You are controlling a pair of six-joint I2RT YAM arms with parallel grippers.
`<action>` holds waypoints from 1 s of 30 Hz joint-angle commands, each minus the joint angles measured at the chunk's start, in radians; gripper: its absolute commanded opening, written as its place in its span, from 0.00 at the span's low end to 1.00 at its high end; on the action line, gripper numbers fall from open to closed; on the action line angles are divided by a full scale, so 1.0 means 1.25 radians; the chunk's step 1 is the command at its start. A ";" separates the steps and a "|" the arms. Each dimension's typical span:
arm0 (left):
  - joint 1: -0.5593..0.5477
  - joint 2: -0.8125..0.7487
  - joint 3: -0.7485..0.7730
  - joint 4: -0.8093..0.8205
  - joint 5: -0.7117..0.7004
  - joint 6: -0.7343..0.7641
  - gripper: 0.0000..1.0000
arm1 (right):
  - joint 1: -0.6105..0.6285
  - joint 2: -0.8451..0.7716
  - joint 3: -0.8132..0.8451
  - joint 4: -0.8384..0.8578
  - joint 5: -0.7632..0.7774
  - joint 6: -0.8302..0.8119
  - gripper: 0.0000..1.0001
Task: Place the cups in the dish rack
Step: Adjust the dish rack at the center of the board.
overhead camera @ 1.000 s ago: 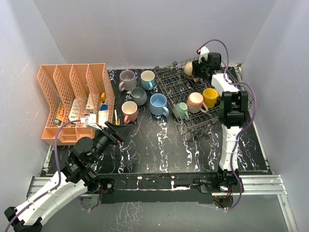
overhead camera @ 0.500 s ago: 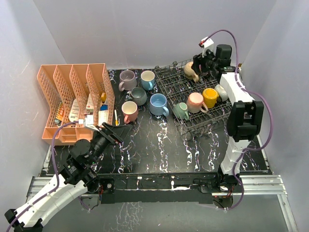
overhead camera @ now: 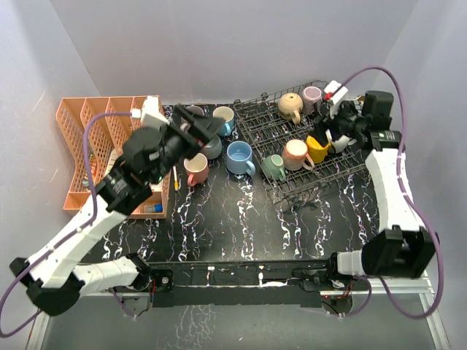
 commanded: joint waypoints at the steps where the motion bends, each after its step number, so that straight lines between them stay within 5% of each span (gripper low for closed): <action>1: 0.000 0.125 0.217 -0.104 0.042 -0.053 0.97 | -0.036 -0.101 -0.063 -0.126 -0.019 -0.127 0.70; 7: -0.007 0.244 0.389 -0.130 0.090 -0.119 0.97 | -0.069 -0.145 -0.103 -0.205 -0.017 -0.153 0.70; 20: -0.016 0.276 0.482 -0.130 0.081 -0.123 0.97 | -0.073 -0.061 -0.034 -0.356 -0.121 -0.251 0.70; 30: -0.017 0.263 0.375 0.030 0.141 -0.097 0.97 | -0.072 -0.083 -0.073 -0.470 -0.173 -0.629 0.70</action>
